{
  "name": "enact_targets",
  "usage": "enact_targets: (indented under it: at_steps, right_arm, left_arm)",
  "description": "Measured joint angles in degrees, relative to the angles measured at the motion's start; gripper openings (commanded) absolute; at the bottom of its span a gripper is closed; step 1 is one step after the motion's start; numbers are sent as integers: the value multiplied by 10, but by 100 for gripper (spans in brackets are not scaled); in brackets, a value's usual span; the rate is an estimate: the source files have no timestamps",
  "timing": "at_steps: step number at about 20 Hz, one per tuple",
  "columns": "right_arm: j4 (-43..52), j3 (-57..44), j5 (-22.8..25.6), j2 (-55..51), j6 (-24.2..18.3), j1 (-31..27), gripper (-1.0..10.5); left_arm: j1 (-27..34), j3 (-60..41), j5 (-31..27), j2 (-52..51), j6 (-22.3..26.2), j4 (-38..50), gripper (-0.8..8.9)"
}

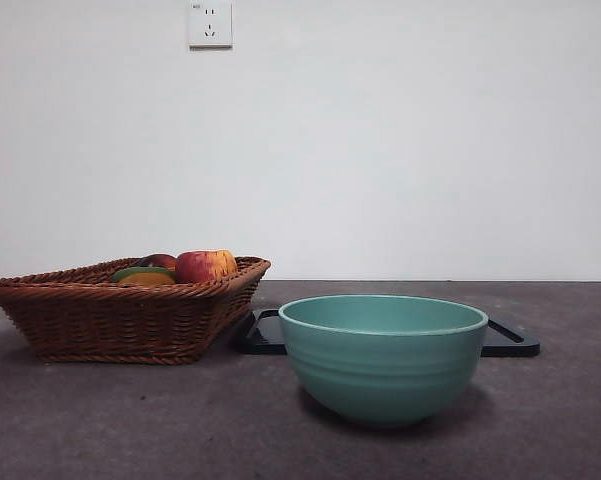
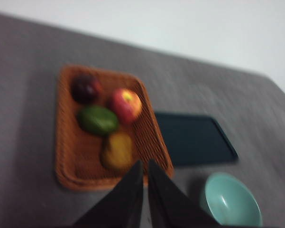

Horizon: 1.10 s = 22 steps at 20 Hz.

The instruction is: Pick up the wifruite, put it on the bowl, pick up the plate, put it on desk

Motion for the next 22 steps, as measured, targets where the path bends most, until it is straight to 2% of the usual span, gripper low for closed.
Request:
enact_targets:
  at_steps: [4,8,10,13,18,20,21,22]
  right_arm:
    - [-61,39,-50,68,-33,2,8]
    - [-107,55,-69,116,-66,13,8]
    - [-137,57,-86,141,-88,35,8]
    - [-188,57,-87,161,-120,80,8]
    - [-206,57,-88,168,-142,147,8]
    - [-206,57,-87,169,-142,153,8]
    - [-206,57,-87,169,-142,154,24]
    - [-206,57,-87,169,-142,154,95]
  left_arm:
    - [-10,31,47,47,39,-57,16]
    - [-32,61,63,93,78,-119,16]
    - [-54,68,63,118,106,-153,16]
    - [-81,68,63,127,128,-176,16]
    - [-97,68,63,124,138,-188,20]
    - [-97,68,63,124,140,-188,41]
    - [-97,68,63,124,140,-188,85]
    - [-97,68,63,124,140,-188,173]
